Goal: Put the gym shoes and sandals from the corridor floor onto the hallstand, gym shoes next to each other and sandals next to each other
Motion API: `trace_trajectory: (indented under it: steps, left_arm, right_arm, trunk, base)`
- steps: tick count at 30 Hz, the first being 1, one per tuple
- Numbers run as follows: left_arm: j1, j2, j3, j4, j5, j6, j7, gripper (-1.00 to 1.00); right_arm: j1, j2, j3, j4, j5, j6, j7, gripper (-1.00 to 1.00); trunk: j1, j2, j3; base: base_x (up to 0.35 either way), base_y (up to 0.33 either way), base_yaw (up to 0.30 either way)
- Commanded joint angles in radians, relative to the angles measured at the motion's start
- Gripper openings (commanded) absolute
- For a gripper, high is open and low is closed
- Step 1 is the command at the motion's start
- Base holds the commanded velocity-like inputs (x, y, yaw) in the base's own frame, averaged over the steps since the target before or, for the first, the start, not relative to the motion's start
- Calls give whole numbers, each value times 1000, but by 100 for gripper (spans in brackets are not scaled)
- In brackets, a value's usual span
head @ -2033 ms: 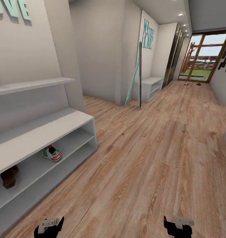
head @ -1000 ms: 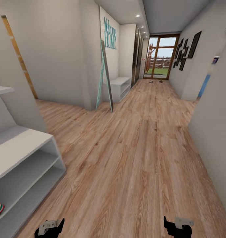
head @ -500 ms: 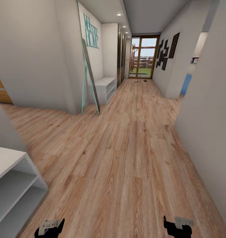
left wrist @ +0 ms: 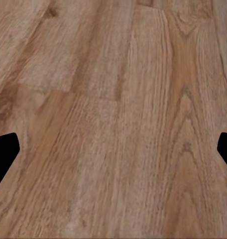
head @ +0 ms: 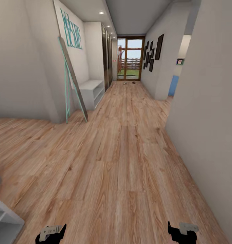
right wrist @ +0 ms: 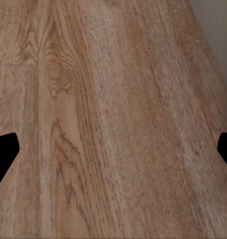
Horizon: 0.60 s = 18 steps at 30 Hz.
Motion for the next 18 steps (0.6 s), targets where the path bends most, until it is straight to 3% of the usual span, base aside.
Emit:
trace_trajectory:
  steps: [1,11,18]
  left_arm:
    - [-1,-1,9,0,-9,-4,-6,100]
    - [-1,-1,8,0,-9,-4,-6,100]
    - [-1,-1,8,0,-9,-4,-6,100]
  right_arm:
    - [-1,0,-7,1,9,-3,-3,100]
    - [-1,0,-6,1,9,-3,-3,100]
    - [-1,1,-5,1,9,-3,-3,100]
  trunk:
    - [0,0,-1]
    - [0,0,-1]
    - [0,0,-1]
  base:
    - [339,0,-269]
    - [339,0,-263]
    - [339,0,-174]
